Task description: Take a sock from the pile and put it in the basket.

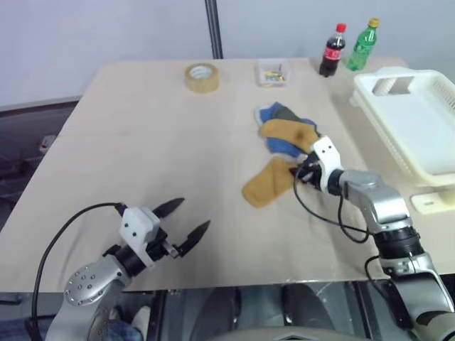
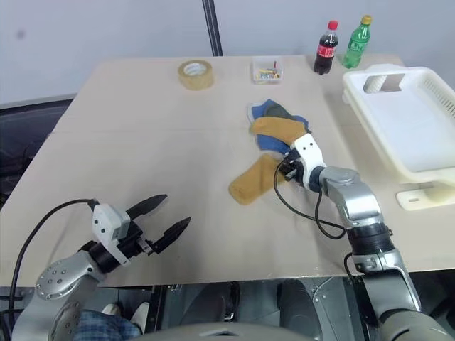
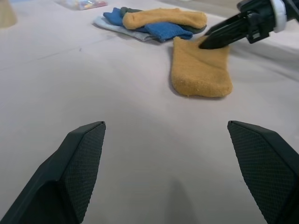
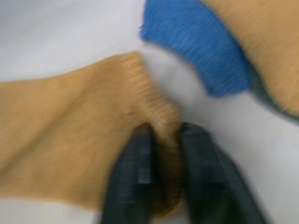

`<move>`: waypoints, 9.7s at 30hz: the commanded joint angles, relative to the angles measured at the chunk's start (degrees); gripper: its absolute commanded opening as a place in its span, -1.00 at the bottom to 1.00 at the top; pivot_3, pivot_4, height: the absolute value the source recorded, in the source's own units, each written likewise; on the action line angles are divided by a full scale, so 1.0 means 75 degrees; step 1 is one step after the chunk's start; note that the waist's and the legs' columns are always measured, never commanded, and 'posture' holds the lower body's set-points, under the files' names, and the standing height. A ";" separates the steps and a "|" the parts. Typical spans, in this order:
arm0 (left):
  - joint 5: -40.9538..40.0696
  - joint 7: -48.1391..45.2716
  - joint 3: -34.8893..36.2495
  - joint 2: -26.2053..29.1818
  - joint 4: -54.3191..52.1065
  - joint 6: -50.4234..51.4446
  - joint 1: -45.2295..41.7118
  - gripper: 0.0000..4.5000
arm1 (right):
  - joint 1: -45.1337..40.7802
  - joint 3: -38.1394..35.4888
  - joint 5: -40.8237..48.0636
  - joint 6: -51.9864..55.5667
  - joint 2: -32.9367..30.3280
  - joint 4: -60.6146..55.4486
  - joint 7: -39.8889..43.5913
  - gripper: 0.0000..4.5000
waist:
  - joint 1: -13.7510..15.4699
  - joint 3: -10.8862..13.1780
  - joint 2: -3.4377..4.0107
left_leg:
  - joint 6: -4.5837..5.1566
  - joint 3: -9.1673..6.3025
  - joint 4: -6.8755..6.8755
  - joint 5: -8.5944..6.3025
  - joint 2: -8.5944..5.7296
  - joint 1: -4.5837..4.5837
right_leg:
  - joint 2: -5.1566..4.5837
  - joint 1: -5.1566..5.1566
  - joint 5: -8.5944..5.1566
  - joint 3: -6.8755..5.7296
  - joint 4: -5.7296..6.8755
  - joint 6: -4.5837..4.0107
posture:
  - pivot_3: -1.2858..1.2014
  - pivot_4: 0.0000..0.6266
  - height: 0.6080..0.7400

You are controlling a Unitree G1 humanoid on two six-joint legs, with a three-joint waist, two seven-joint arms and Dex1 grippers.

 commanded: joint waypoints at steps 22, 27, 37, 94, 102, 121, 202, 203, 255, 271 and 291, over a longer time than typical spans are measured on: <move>-0.0117 -0.0362 -0.0098 0.0234 0.0253 0.0083 -0.0470 1.00 | 0.2023 -0.3692 0.1071 0.5828 0.3224 -0.5044 -0.3361 -0.98 | 0.0110 -0.0009 -0.0004 | 0.0000 -0.0008 0.0002 0.0000 -0.0003 0.0011 | 0.0000 0.0006 -0.0001 -0.0012 -0.0001 0.0001 | 0.03 -0.52 0.97; -0.0135 -0.0513 -0.0185 0.0297 0.0425 0.0150 -0.0759 1.00 | 0.2401 -0.4104 0.1265 0.5828 0.3883 -0.5426 -0.3788 -0.98 | 0.0122 -0.0010 -0.0002 | 0.0000 -0.0013 0.0005 0.0000 -0.0006 0.0012 | 0.0000 0.0010 -0.0001 -0.0016 0.0000 0.0001 | 0.03 -0.52 0.97; -0.0116 -0.0703 -0.0238 0.0319 0.0635 0.0163 -0.1022 1.00 | 0.2906 -0.3881 0.3161 0.5639 0.1208 -0.5941 -0.1848 -0.69 | 0.0085 -0.0005 0.0002 | 0.0002 -0.0004 0.0002 0.0000 -0.0006 0.0011 | 0.0001 0.0016 -0.0002 -0.0012 -0.0007 0.0002 | 0.03 -0.52 0.97; -0.0642 -0.0221 0.0122 -0.0210 -0.0252 -0.0453 -0.0614 1.00 | -0.4870 0.0715 -0.2007 -0.5575 0.1876 0.8052 -0.1560 0.95 | -0.0117 0.0029 -0.0018 | -0.0032 0.0015 -0.0007 0.0019 -0.0002 -0.0005 | 0.0007 -0.0027 0.0001 0.0014 0.0015 -0.0002 | 0.03 -0.52 0.97; -0.0605 -0.0176 0.0060 -0.0281 -0.0329 -0.0507 -0.0495 1.00 | -0.5584 0.0541 -0.2240 -0.5839 0.2131 0.9281 -0.1697 0.60 | -0.0116 0.0031 -0.0015 | -0.0032 0.0026 -0.0012 0.0019 -0.0003 -0.0007 | 0.0008 -0.0040 0.0001 0.0027 0.0023 -0.0002 | 0.03 -0.52 0.97; -0.0533 -0.0160 -0.0025 -0.0296 -0.0253 -0.0529 -0.0440 1.00 | -0.5567 0.0326 -0.2381 -0.6007 0.2289 0.9177 -0.1523 -0.76 | -0.0119 0.0032 -0.0013 | -0.0030 0.0031 -0.0013 0.0018 -0.0002 -0.0008 | 0.0010 -0.0044 0.0001 0.0034 0.0026 -0.0002 | 0.03 -0.52 0.97; -0.0181 -0.0255 -0.0409 -0.0474 0.0314 -0.0872 -0.0492 1.00 | -0.5350 0.0797 -0.3067 -0.4541 0.0824 0.7757 0.0186 -0.97 | -0.0113 0.0038 -0.0002 | -0.0021 0.0064 -0.0021 0.0012 0.0000 -0.0015 | 0.0011 -0.0071 0.0001 0.0071 0.0036 -0.0001 | 0.03 -0.52 0.97; -0.0178 -0.0245 -0.0408 -0.0483 0.0309 -0.0887 -0.0472 1.00 | -0.5365 0.0786 -0.3073 -0.4571 0.0824 0.7751 0.0170 -0.97 | -0.0114 0.0038 -0.0002 | -0.0019 0.0063 -0.0021 0.0012 0.0000 -0.0015 | 0.0011 -0.0071 0.0001 0.0070 0.0036 -0.0001 | 0.03 -0.52 0.97; -0.0136 -0.0207 -0.0438 -0.0450 0.0496 -0.0937 -0.0582 1.00 | -0.4096 0.0783 -0.1781 -0.1041 0.0696 0.3215 0.0731 -0.97 | -0.0104 0.0039 -0.0001 | -0.0014 0.0062 -0.0010 0.0009 0.0000 -0.0056 | 0.0009 -0.0106 0.0002 0.0068 0.0042 0.0000 | 0.03 -0.52 0.97; -0.0041 -0.0136 -0.0491 -0.0508 0.0568 -0.0986 -0.0644 1.00 | -0.4319 0.0862 -0.1667 -0.0806 0.0809 0.3621 0.0669 -0.14 | -0.0101 0.0038 -0.0001 | -0.0016 0.0061 -0.0010 0.0010 0.0000 -0.0056 | 0.0009 -0.0107 0.0002 0.0067 0.0043 0.0000 | 0.03 -0.52 0.97; 0.0043 -0.0162 -0.0488 -0.0545 0.0616 -0.1098 -0.0565 1.00 | -0.4984 0.0760 -0.1867 -0.1931 0.1189 0.5217 0.0249 -0.14 | -0.0106 0.0038 -0.0001 | -0.0028 0.0062 -0.0010 0.0017 -0.0001 -0.0055 | 0.0011 -0.0107 0.0002 0.0068 0.0045 0.0000 | 0.03 -0.52 0.97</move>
